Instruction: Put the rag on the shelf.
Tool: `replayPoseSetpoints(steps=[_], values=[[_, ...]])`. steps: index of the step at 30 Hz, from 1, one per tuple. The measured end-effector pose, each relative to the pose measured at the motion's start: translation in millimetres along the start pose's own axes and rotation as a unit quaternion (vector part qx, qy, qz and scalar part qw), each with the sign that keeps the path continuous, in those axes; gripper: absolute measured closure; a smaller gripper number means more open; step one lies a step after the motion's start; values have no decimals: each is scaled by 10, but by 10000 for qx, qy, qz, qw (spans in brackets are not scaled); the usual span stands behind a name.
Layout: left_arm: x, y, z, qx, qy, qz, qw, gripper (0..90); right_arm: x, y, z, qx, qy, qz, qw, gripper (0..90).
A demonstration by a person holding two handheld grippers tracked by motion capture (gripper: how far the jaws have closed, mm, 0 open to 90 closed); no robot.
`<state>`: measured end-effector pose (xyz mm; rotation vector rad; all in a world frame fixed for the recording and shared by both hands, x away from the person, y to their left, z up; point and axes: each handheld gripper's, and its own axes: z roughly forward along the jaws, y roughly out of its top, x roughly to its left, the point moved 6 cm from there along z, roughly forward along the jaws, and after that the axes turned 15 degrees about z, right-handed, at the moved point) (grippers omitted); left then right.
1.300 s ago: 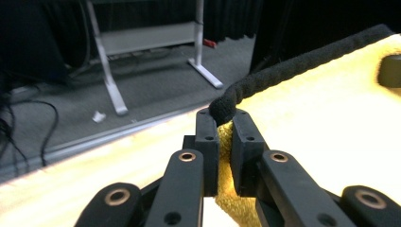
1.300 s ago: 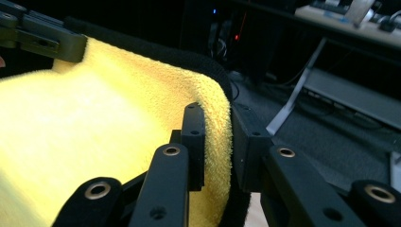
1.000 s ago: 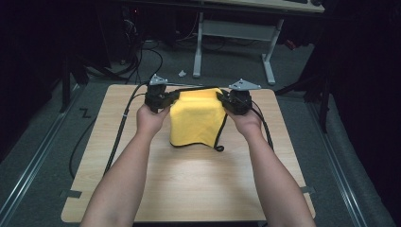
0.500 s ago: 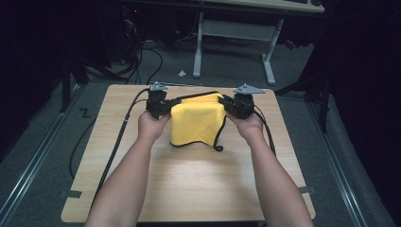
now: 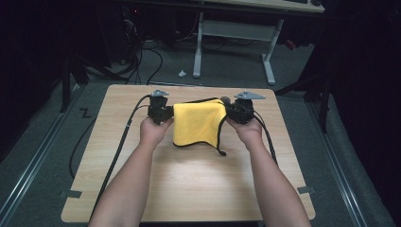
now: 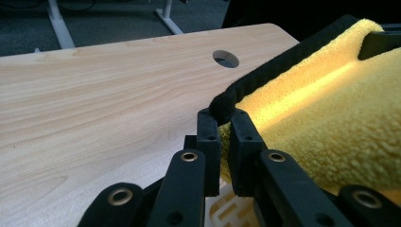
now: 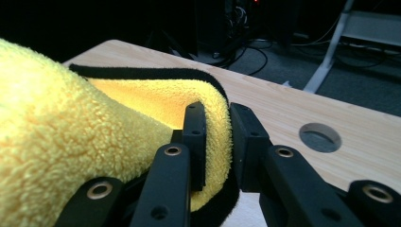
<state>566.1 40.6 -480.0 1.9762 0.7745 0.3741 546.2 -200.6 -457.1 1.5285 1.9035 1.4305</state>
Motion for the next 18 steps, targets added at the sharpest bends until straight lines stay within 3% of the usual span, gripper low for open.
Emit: replayPoseSetpoints(steps=[5,14,18], values=[[-14,-59,-20,-8,-19,-3,10000,846,-18,-8,28,22,126,239,9996,745],[-48,-214,35,65,-69,-83,9999,848,-54,-78,76,123,119,453,9988,733],[-57,-221,20,58,-74,-69,9999,848,-101,-95,79,99,178,704,9973,650]])
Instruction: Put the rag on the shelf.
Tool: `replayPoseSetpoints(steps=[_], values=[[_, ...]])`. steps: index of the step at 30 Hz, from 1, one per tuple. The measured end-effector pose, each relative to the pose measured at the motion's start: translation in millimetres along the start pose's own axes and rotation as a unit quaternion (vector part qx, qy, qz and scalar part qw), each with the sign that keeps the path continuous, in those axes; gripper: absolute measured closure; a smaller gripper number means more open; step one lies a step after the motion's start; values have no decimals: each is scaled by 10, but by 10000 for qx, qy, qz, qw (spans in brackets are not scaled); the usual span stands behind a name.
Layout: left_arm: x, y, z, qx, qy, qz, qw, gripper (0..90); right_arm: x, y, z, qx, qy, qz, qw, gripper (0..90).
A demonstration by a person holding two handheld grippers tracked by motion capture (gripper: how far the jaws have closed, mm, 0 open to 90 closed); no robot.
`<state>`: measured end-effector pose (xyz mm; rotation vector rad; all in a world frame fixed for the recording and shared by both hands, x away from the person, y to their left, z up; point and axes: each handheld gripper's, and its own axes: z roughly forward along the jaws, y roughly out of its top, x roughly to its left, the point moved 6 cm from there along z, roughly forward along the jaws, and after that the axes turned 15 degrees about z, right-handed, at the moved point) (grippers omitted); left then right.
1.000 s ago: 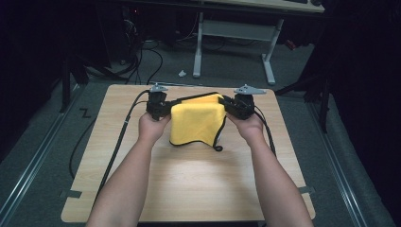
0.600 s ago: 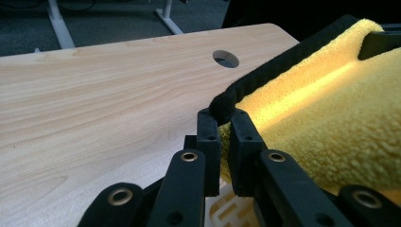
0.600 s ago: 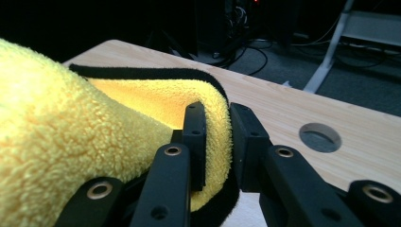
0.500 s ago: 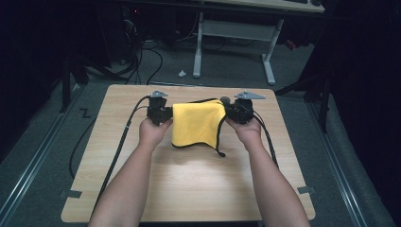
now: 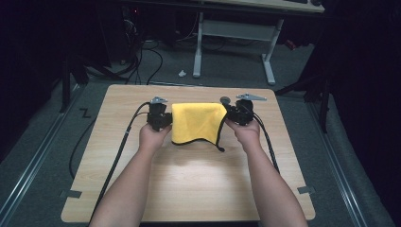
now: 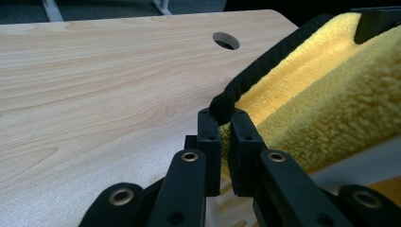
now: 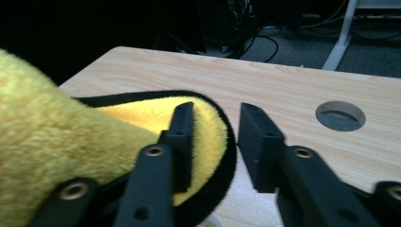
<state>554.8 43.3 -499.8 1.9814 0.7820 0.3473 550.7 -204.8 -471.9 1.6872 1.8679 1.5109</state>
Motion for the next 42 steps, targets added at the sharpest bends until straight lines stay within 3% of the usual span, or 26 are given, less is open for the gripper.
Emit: replayPoseSetpoints(steps=[5,7,11,15,18,21,25,29,32,34,36,39,42], values=[[-31,9,-27,62,75,114,9999,847,-23,58,-74,-128,-247,-189,9994,573],[-19,-7,-39,67,92,55,9999,847,-47,109,-137,-298,-421,-258,9983,570],[-5,-22,-60,90,84,-47,9999,827,-108,189,-266,-427,-460,-172,9979,568],[36,-35,-114,96,223,-151,9996,640,-143,156,-326,-403,-646,-341,9965,566],[80,-50,-192,-32,348,-209,9992,515,-150,118,-356,-351,-707,-397,9961,561],[104,-59,-277,-92,480,-207,9986,451,-121,89,-384,-324,-755,-557,9951,563],[99,-57,-396,-167,659,-30,9977,429,-76,53,-429,-364,-863,-778,9926,563],[74,-83,-493,-184,758,98,9969,421,-90,-9,-477,-361,-957,-794,9916,558],[42,-121,-546,-144,798,178,9965,421,-99,-65,-504,-277,-1000,-807,9913,545],[19,-154,-586,-138,780,199,9967,423,-95,-104,-537,-374,-1014,-836,9906,544],[-3,-197,-634,-133,781,185,9967,445,-92,-155,-552,-257,-1054,-843,9905,534],[-42,-272,-730,-191,798,249,9963,447,-60,-234,-612,-348,-1056,-949,9893,532],[-83,-370,-838,-252,781,278,9962,448,-34,-313,-676,-267,-1012,-1005,9894,515]])
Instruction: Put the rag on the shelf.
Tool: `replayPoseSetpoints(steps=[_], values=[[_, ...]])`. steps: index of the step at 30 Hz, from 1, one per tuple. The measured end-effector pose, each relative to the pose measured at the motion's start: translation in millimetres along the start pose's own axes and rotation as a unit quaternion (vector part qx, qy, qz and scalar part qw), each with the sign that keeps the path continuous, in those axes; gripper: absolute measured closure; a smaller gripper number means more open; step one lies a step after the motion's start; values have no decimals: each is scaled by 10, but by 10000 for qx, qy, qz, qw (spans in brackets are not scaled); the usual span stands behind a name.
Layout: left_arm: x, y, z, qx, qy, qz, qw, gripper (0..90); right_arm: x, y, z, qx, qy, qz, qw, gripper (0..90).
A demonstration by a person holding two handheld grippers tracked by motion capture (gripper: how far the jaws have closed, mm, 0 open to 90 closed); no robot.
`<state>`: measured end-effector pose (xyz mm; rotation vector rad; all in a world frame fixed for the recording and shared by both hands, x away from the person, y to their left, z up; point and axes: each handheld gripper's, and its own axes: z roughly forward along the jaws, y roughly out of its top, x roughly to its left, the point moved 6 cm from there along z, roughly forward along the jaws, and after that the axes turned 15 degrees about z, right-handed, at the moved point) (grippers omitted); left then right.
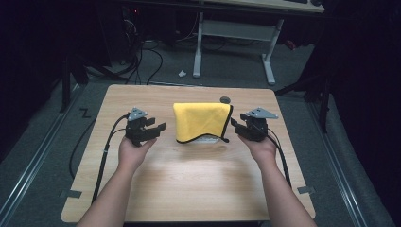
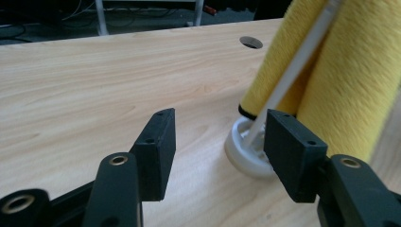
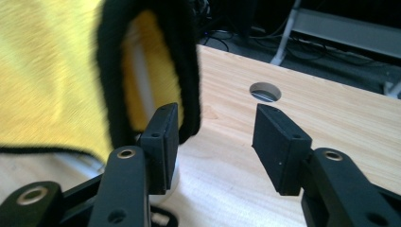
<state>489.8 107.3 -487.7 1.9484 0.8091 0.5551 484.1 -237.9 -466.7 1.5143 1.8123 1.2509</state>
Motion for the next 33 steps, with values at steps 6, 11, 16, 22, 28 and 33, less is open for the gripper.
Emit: replayPoseSetpoints(steps=[6,11,16,22,28,33], values=[[-101,-247,-243,-55,-72,65,9999,449,70,-196,-177,61,-53,-279,9996,456],[-260,-533,-444,-23,-210,46,9998,449,193,-442,-340,80,43,-432,9990,421],[-478,-780,-663,30,-413,91,9991,446,306,-796,-488,189,31,-513,9985,418],[-826,-1132,-858,310,-792,-29,9964,433,370,-1206,-670,226,-97,-761,9968,422],[-898,-1181,-880,418,-833,-6,9956,430,329,-1480,-787,418,-159,-578,9973,429],[-838,-1196,-890,425,-741,34,9963,427,306,-1476,-776,382,-170,-465,9980,423]])
